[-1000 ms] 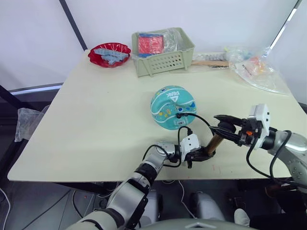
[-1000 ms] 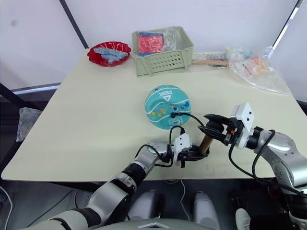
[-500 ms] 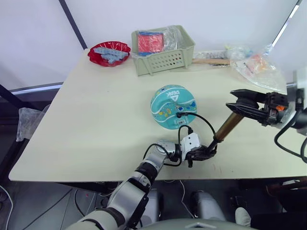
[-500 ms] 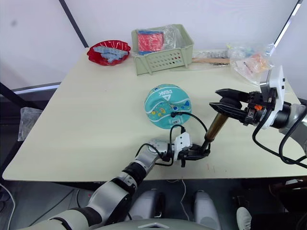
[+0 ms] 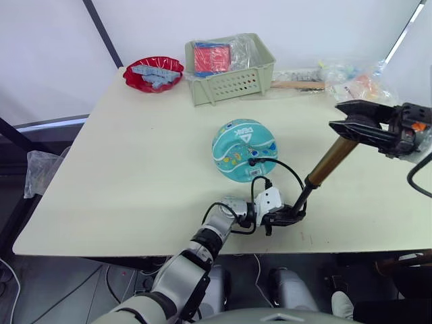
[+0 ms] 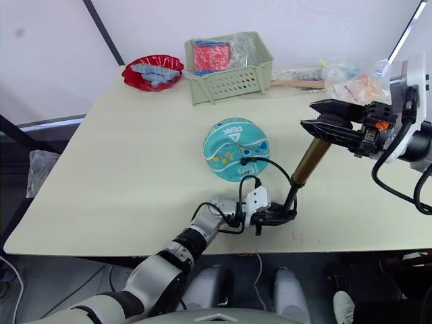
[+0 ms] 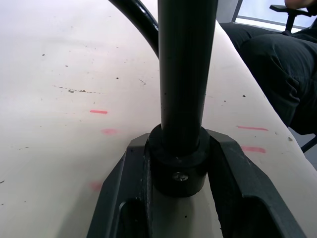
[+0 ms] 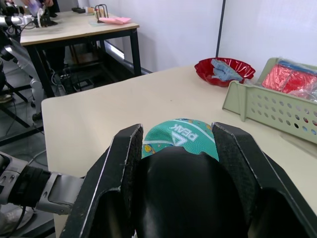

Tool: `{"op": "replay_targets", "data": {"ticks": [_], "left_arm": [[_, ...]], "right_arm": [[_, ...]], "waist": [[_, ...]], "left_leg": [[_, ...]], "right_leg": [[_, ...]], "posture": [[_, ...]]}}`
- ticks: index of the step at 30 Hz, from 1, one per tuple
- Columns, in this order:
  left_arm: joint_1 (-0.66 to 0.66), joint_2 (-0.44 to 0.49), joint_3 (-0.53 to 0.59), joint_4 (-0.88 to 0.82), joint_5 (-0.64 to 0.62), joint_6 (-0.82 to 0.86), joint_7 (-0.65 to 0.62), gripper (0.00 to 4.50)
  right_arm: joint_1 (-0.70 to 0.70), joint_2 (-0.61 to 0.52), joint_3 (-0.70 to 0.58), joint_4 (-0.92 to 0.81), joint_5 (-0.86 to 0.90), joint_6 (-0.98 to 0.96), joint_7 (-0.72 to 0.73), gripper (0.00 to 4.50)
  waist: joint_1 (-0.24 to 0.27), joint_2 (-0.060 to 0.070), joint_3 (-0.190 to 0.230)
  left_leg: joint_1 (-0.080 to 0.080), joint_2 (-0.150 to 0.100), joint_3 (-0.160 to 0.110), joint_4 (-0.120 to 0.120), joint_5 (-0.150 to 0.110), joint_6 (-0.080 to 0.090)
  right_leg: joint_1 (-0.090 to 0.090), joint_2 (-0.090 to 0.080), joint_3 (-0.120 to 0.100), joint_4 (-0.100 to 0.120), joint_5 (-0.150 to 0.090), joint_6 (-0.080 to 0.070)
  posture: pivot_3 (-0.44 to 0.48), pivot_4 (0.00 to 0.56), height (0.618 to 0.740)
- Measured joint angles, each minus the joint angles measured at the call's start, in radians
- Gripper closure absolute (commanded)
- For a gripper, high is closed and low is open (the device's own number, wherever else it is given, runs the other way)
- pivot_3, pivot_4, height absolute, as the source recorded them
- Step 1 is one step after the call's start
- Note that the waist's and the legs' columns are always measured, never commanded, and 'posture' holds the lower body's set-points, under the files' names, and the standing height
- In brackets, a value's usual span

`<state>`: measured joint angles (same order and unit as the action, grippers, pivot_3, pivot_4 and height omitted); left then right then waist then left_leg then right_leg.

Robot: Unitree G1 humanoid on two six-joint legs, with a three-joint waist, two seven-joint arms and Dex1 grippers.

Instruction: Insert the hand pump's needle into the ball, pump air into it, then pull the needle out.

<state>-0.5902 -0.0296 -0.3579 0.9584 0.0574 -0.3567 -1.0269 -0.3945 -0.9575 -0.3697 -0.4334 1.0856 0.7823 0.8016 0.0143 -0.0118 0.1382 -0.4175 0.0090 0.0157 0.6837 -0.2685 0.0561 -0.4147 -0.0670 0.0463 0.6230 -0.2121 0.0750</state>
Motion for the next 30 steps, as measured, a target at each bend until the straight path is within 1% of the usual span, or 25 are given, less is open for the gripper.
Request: {"op": "replay_targets", "data": {"ticks": [2, 3, 6, 14, 22, 25, 30], "left_arm": [[0.0, 0.002, 0.001, 0.007, 0.002, -0.011, 0.008, 3.47], [0.0, 0.001, 0.0, 0.023, 0.017, -0.038, 0.028, 3.47], [-0.008, -0.008, -0.001, 0.057, 0.029, -0.072, 0.052, 3.47], [-0.026, -0.021, -0.003, 0.119, 0.058, -0.122, 0.079, 3.47], [-0.036, -0.021, 0.001, 0.15, 0.062, -0.135, 0.081, 3.47], [-0.037, -0.021, 0.002, 0.153, 0.064, -0.138, 0.082, 3.47], [-0.038, -0.019, 0.003, 0.154, 0.066, -0.138, 0.082, 3.47]], "right_arm": [[0.023, 0.014, 0.0, -0.01, -0.018, -0.018, 0.002, 2.77], [0.079, 0.046, 0.008, -0.042, -0.053, -0.06, 0.014, 2.77], [0.155, 0.073, 0.055, -0.082, -0.122, -0.119, 0.033, 2.77], [0.265, 0.126, 0.212, -0.099, -0.341, -0.284, 0.079, 2.77], [0.329, 0.24, 0.338, -0.012, -0.536, -0.449, 0.083, 2.77], [0.331, 0.272, 0.352, 0.02, -0.571, -0.489, 0.08, 2.77], [0.321, 0.282, 0.343, 0.027, -0.563, -0.49, 0.08, 2.77]], "waist": [[-0.001, 0.001, -0.001], [-0.001, -0.001, -0.002], [-0.001, -0.002, -0.003], [0.001, -0.009, -0.01], [0.001, -0.011, -0.016], [0.001, -0.011, -0.016], [0.001, -0.011, -0.016]], "left_leg": [[0.001, 0.0, 0.001, 0.0, 0.0, 0.0], [0.003, 0.0, 0.0, 0.0, 0.0, 0.0], [0.004, 0.0, 0.0, 0.002, 0.0, 0.0], [0.005, -0.001, 0.0, 0.003, 0.0, 0.0], [0.005, -0.001, 0.0, 0.003, 0.0, 0.0], [0.006, -0.001, 0.0, 0.003, 0.0, 0.0], [0.006, -0.001, 0.0, 0.003, 0.0, 0.0]], "right_leg": [[0.001, 0.0, 0.0, 0.0, 0.0, 0.0], [0.003, 0.002, 0.0, 0.0, 0.0, 0.0], [0.004, 0.004, 0.0, 0.0, 0.0, 0.0], [0.005, 0.004, 0.0, 0.0, 0.0, 0.0], [0.006, 0.005, -0.001, 0.0, 0.0, 0.0], [0.006, 0.005, -0.001, 0.0, 0.0, 0.0], [0.007, 0.005, -0.001, 0.0, 0.0, 0.0]], "posture": [[0.0, 0.15, 0.738], [0.0, 0.15, 0.738], [0.0, 0.15, 0.738], [0.0, 0.15, 0.738], [0.0, 0.15, 0.738], [0.0, 0.15, 0.738], [0.0, 0.15, 0.738]]}}
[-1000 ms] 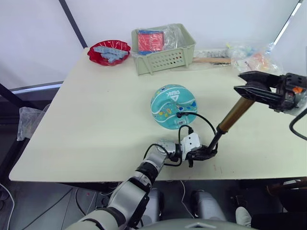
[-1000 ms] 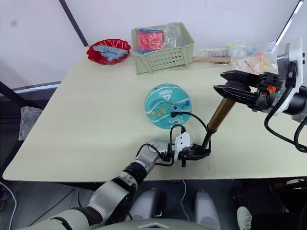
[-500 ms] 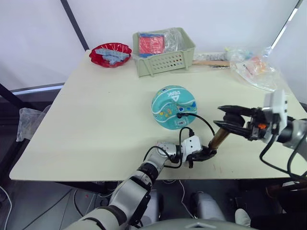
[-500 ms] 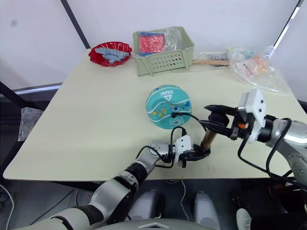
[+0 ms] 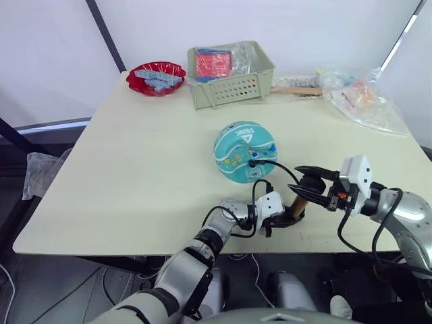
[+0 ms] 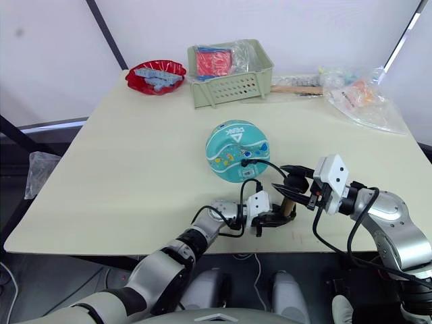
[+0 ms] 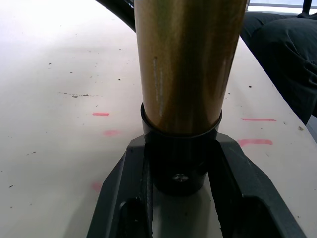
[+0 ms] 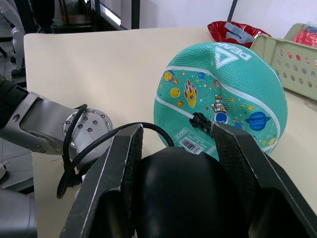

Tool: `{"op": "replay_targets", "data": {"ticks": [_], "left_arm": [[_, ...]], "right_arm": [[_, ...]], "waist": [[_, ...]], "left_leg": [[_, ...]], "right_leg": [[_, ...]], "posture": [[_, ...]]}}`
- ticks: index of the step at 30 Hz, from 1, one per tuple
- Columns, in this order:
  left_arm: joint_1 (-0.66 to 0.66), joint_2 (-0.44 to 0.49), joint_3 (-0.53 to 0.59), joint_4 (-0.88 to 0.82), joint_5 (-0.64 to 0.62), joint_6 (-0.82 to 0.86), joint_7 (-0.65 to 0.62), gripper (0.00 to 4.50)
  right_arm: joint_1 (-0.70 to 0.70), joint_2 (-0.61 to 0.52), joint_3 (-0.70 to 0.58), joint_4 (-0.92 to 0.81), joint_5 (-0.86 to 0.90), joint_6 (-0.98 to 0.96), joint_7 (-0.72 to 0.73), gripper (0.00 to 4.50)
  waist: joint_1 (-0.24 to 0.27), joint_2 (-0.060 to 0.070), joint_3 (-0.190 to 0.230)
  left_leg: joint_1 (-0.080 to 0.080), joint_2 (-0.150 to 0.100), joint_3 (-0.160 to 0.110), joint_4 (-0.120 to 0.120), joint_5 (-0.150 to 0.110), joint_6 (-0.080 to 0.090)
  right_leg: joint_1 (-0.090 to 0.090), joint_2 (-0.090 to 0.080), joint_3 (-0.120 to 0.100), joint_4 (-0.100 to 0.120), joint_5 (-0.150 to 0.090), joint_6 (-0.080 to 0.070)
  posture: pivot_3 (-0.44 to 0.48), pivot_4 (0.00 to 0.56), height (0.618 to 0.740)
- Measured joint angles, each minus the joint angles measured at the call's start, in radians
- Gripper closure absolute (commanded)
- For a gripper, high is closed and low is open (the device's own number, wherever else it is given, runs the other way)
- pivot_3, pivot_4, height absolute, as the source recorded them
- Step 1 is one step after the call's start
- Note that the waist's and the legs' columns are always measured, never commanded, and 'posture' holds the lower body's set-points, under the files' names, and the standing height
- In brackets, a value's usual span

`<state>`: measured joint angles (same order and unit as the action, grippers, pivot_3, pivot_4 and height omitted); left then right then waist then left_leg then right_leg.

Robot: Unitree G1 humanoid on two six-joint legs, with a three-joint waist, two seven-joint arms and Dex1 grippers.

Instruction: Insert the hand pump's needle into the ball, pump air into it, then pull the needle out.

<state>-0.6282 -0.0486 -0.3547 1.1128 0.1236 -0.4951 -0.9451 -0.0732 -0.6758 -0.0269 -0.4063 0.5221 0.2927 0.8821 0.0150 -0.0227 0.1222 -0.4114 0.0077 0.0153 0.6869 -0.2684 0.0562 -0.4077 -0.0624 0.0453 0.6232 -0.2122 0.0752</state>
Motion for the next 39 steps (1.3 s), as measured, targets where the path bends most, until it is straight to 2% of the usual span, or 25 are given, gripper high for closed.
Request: {"op": "replay_targets", "data": {"ticks": [8, 19, 26, 34, 37, 39], "left_arm": [[-0.001, -0.002, 0.001, -0.002, 0.0, -0.001, -0.002, 3.47], [-0.003, -0.008, 0.005, -0.005, -0.001, -0.001, -0.007, 3.47], [-0.002, -0.009, 0.008, -0.005, -0.001, -0.001, -0.01, 3.47], [-0.001, -0.009, 0.009, -0.005, 0.0, -0.003, -0.014, 3.47], [0.003, -0.008, 0.003, -0.006, 0.003, -0.003, -0.013, 3.47], [0.006, -0.005, 0.003, -0.006, 0.003, -0.003, -0.013, 3.47]], "right_arm": [[-0.036, -0.028, -0.075, 0.004, 0.108, 0.127, 0.006, 2.77], [-0.23, -0.201, -0.255, -0.019, 0.404, 0.365, 0.01, 2.77], [-0.34, -0.271, -0.317, 0.016, 0.527, 0.467, 0.004, 2.77], [-0.351, -0.273, -0.316, 0.031, 0.533, 0.488, 0.004, 2.77], [-0.255, -0.264, -0.309, -0.002, 0.462, 0.41, 0.041, 2.78], [-0.199, -0.255, -0.286, -0.009, 0.407, 0.35, 0.073, 2.78]], "waist": [[0.001, 0.001, 0.001], [0.001, 0.006, 0.006], [0.002, 0.006, 0.006], [0.001, 0.006, 0.006], [0.001, 0.003, 0.002], [-0.001, 0.002, -0.001]], "left_leg": [[-0.002, 0.0, 0.0, 0.0, 0.0, 0.0], [-0.004, 0.0, -0.001, 0.0, 0.0, 0.0], [-0.004, 0.0, -0.002, -0.001, 0.0, 0.0], [-0.005, 0.0, -0.002, -0.003, 0.0, 0.0], [-0.004, 0.001, -0.003, -0.005, 0.0, 0.0], [-0.003, 0.001, 0.0, -0.005, 0.0, 0.0]], "right_leg": [[-0.001, -0.001, 0.0, 0.0, 0.0, 0.0], [-0.002, -0.008, -0.001, -0.002, 0.0, 0.0], [-0.002, -0.009, -0.002, -0.003, 0.0, 0.0], [-0.004, -0.011, -0.002, -0.003, 0.0, 0.0], [-0.003, -0.014, -0.003, -0.004, 0.0, -0.001], [-0.002, -0.023, -0.013, -0.004, 0.0, -0.001]], "posture": [[0.0, 0.15, 0.738], [0.0, 0.15, 0.738], [0.0, 0.15, 0.738], [0.0, 0.15, 0.738], [0.0, 0.15, 0.738], [0.0, 0.15, 0.738]]}}
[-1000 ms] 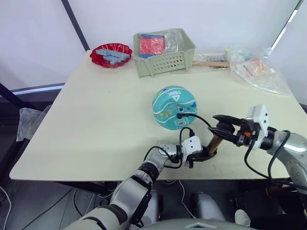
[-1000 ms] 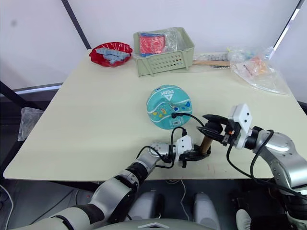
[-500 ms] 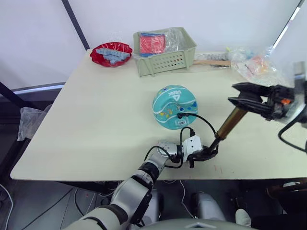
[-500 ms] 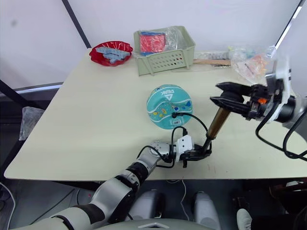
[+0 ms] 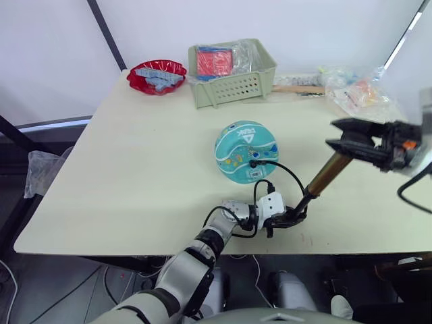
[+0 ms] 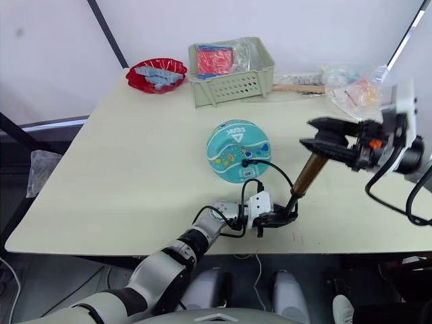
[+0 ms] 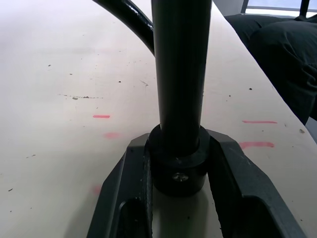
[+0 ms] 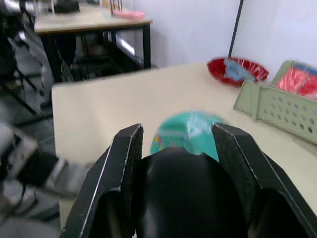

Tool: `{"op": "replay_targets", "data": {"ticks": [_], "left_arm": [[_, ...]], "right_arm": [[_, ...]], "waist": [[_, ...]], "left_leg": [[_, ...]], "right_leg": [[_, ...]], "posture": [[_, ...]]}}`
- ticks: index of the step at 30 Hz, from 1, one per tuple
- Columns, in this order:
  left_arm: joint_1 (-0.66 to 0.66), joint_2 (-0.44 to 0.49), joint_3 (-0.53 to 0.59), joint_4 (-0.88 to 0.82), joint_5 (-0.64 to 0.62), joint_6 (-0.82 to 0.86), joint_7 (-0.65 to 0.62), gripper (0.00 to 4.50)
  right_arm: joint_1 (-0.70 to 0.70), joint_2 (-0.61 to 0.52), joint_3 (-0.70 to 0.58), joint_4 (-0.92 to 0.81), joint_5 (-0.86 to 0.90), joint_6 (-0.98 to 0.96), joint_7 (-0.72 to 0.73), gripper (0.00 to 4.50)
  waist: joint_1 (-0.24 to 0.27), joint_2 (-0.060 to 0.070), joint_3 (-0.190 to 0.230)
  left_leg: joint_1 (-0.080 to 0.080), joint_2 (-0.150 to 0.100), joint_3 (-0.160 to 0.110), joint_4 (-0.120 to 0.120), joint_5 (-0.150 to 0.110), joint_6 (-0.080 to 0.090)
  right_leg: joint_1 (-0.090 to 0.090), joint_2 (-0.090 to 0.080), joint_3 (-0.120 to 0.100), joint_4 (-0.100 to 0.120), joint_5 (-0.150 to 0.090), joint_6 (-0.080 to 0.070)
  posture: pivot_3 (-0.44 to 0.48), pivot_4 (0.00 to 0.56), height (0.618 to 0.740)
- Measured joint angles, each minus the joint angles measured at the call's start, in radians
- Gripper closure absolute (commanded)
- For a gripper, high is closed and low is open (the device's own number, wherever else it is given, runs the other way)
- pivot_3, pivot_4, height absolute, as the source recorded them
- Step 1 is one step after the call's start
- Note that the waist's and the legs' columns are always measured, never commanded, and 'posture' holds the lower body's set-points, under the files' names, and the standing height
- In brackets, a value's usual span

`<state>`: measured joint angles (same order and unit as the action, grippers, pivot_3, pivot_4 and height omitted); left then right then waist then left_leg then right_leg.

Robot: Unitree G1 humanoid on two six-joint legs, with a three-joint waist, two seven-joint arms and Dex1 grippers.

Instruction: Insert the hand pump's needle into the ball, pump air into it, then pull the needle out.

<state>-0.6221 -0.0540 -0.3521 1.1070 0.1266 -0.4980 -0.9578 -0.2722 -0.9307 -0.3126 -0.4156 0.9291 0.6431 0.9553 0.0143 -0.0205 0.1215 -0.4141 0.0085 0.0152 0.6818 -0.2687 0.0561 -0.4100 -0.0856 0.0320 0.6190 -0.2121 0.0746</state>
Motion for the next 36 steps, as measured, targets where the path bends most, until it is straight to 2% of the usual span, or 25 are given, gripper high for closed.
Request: {"op": "replay_targets", "data": {"ticks": [3, 7, 11, 17, 27, 36], "left_arm": [[0.001, 0.001, 0.0, 0.0, 0.0, 0.0, 0.005, 3.47], [0.003, 0.001, -0.001, 0.0, 0.001, 0.0, 0.004, 3.47], [0.004, 0.001, -0.001, 0.0, 0.003, 0.0, 0.007, 3.47], [0.004, 0.002, -0.001, 0.0, 0.005, 0.001, 0.007, 3.47], [0.003, 0.004, -0.001, 0.003, 0.007, 0.001, 0.011, 3.47], [-0.001, -0.003, 0.0, -0.005, 0.003, 0.001, 0.001, 3.47]], "right_arm": [[0.026, 0.024, 0.033, 0.001, -0.046, -0.048, 0.015, 2.78], [0.073, 0.081, 0.126, 0.022, -0.154, -0.144, 0.023, 2.78], [0.107, 0.152, 0.216, 0.07, -0.264, -0.242, 0.024, 2.78], [0.145, 0.198, 0.288, 0.121, -0.369, -0.327, 0.014, 2.78], [0.152, 0.222, 0.279, 0.113, -0.392, -0.367, 0.006, 2.78], [0.102, 0.146, 0.178, 0.056, -0.246, -0.174, -0.003, 2.79]], "waist": [[0.0, -0.002, -0.001], [0.002, -0.002, -0.002], [0.002, -0.003, -0.002], [0.002, -0.004, -0.003], [0.001, -0.005, -0.002], [0.006, 0.0, 0.006]], "left_leg": [[0.001, 0.0, 0.001, 0.0, 0.0, 0.0], [0.001, 0.001, 0.001, 0.0, 0.0, 0.0], [0.002, 0.0, 0.001, 0.001, 0.0, 0.0], [0.002, 0.0, 0.0, 0.001, 0.0, 0.0], [0.007, 0.0, -0.001, 0.001, 0.0, 0.0], [0.0, -0.001, -0.003, 0.002, 0.0, 0.0]], "right_leg": [[-0.001, -0.014, -0.02, 0.0, 0.002, -0.002], [-0.001, -0.022, -0.042, 0.0, 0.002, -0.002], [0.001, -0.018, -0.046, 0.0, 0.002, -0.002], [0.002, -0.017, -0.049, 0.0, 0.002, -0.002], [0.007, -0.017, -0.05, 0.0, 0.001, -0.001], [0.003, -0.018, -0.052, -0.001, 0.002, -0.002]], "posture": [[0.0, 0.15, 0.738], [0.0, 0.15, 0.738], [0.0, 0.15, 0.738], [0.0, 0.15, 0.738], [0.0, 0.15, 0.738], [0.0, 0.15, 0.738]]}}
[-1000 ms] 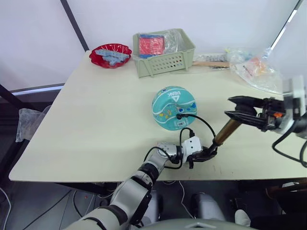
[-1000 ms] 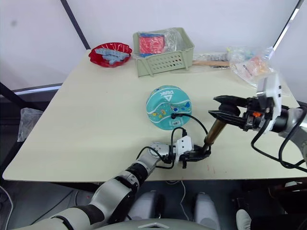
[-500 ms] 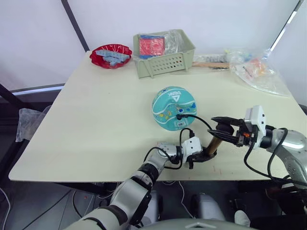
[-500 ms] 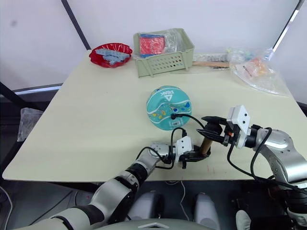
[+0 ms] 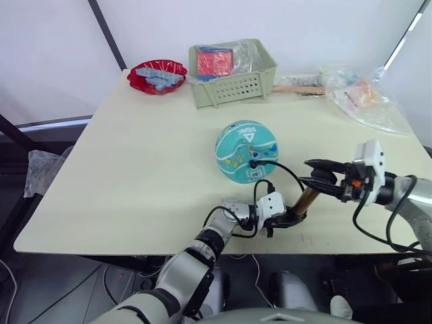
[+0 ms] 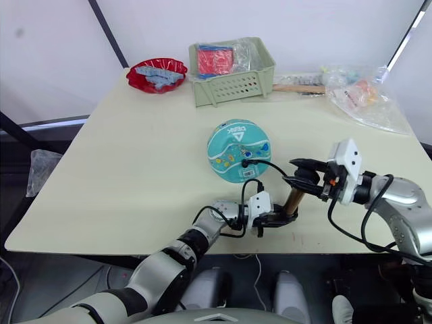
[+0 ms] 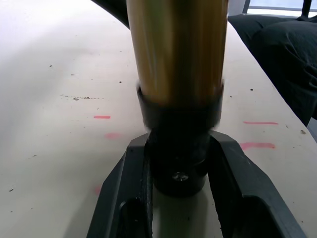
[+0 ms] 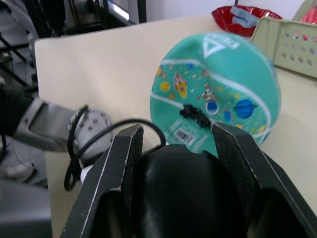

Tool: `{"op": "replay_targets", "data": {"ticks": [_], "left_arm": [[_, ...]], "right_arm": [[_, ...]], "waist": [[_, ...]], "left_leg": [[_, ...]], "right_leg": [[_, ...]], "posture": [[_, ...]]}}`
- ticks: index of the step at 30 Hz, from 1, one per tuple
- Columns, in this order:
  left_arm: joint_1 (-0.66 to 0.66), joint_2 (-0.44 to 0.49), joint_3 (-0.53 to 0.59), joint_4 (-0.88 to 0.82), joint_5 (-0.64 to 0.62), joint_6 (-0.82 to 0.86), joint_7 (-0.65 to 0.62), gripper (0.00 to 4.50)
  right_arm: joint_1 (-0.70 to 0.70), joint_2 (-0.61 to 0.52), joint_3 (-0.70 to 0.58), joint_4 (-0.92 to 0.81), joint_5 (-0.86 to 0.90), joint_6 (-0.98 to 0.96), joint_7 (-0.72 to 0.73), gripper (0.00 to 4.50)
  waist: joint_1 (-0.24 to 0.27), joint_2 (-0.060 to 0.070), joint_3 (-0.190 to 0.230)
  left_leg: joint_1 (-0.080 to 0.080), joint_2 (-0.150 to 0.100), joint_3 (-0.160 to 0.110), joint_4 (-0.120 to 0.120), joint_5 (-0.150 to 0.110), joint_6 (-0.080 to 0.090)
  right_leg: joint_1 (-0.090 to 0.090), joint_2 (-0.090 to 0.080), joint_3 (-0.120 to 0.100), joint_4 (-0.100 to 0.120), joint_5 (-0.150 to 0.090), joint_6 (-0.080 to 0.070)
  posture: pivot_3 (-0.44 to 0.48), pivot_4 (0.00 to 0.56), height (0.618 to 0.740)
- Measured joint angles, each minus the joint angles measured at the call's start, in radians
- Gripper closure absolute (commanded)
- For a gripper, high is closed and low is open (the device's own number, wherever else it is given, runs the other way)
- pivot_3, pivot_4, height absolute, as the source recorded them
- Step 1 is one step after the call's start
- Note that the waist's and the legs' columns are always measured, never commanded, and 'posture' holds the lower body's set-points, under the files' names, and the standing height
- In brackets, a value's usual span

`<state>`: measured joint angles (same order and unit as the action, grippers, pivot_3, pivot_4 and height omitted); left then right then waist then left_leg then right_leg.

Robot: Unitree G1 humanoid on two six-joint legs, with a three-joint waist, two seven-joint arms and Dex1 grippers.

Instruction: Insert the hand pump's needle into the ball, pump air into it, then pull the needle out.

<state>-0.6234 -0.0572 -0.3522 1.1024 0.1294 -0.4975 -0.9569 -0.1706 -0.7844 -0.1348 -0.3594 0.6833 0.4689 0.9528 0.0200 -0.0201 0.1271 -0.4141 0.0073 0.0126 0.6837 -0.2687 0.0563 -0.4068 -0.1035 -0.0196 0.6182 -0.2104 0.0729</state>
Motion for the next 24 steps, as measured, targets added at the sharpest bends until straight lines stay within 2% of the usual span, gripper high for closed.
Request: {"op": "replay_targets", "data": {"ticks": [15, 24], "left_arm": [[0.001, -0.002, -0.001, -0.003, -0.002, -0.002, -0.003, 3.47], [0.002, -0.005, -0.003, -0.004, 0.0, -0.004, -0.001, 3.47]], "right_arm": [[-0.253, -0.204, -0.216, -0.002, 0.315, 0.286, -0.023, 2.83], [-0.233, -0.203, -0.221, -0.004, 0.302, 0.292, -0.028, 2.83]], "waist": [[0.003, 0.003, 0.008], [0.005, 0.004, 0.009]], "left_leg": [[-0.001, 0.0, -0.003, 0.0, 0.0, 0.0], [-0.001, 0.0, -0.003, 0.0, 0.0, 0.0]], "right_leg": [[0.0, -0.001, -0.003, -0.001, 0.0, 0.0], [0.0, -0.001, -0.004, -0.002, 0.0, 0.0]], "posture": [[0.0, 0.15, 0.738], [0.0, 0.15, 0.738]]}}
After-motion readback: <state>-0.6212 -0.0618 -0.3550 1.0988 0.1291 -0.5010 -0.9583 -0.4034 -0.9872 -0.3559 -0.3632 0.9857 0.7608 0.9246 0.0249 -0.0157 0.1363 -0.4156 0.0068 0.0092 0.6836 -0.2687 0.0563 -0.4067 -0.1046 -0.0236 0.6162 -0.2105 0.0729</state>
